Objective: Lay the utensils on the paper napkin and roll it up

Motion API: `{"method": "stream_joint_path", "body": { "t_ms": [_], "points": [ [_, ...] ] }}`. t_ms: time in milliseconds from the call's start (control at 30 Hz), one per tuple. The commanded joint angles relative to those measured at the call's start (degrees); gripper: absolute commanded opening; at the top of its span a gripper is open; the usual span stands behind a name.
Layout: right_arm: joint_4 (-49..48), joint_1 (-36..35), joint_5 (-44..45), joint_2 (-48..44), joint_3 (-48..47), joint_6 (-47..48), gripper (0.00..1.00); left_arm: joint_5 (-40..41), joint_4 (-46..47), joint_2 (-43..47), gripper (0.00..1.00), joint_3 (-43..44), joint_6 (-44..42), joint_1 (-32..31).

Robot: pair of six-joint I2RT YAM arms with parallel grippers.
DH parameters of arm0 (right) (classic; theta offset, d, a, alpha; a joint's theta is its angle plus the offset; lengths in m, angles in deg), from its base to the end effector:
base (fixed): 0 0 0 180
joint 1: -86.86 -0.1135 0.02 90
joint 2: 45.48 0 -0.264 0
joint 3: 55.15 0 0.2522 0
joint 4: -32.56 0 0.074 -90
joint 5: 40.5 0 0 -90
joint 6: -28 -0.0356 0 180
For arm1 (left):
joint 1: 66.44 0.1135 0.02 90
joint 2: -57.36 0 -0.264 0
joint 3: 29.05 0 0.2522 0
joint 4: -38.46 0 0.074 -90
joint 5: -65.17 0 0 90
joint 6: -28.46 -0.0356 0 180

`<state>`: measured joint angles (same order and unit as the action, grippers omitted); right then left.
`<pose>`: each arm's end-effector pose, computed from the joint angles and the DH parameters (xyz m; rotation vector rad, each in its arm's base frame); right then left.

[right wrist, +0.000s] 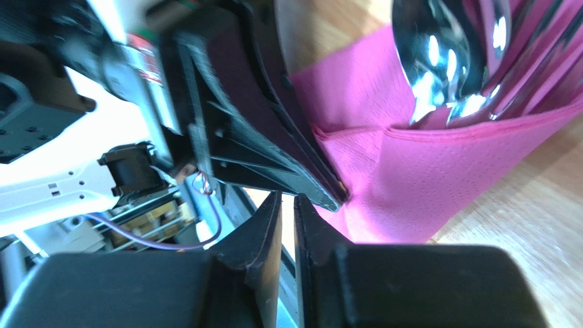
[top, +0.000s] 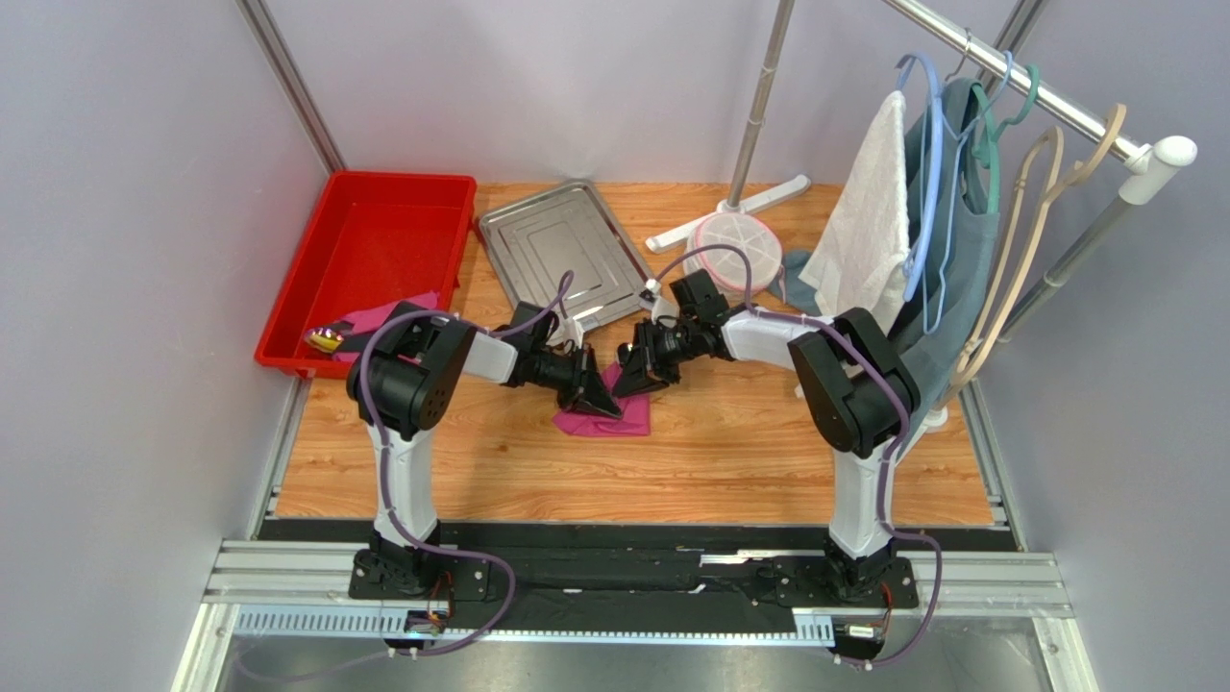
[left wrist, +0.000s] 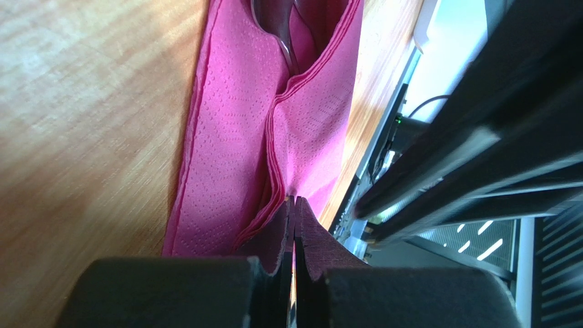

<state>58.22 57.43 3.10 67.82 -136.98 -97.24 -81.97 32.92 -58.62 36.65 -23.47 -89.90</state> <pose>0.3296 0.2156 0.1415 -0.2070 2.7529 1.4240 0.3085 -0.1665 0.0796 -0.1018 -2.6516 1.6362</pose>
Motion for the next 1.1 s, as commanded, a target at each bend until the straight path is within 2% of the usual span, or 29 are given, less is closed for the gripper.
{"method": "stream_joint_path", "body": {
  "t_ms": [0,300,700,1067],
  "points": [
    [-8.6,0.8,-3.8,3.8,1.8,-4.2,0.13,5.3,-1.5,-2.3,0.0,-1.5,-2.5,0.3],
    [-11.0,3.2,-4.8,7.6,1.5,-4.6,0.1,5.4,-1.3,-2.3,0.0,-2.1,-2.9,0.3],
    [2.0,3.2,2.1,-1.6,-4.1,1.2,0.16,5.0,-1.0,-2.0,0.0,-2.0,-3.3,0.3],
    [6.5,0.2,9.3,3.0,-5.8,4.8,0.11,4.9,-0.2,-1.2,0.0,-2.4,-2.7,0.3]
  ]
}}
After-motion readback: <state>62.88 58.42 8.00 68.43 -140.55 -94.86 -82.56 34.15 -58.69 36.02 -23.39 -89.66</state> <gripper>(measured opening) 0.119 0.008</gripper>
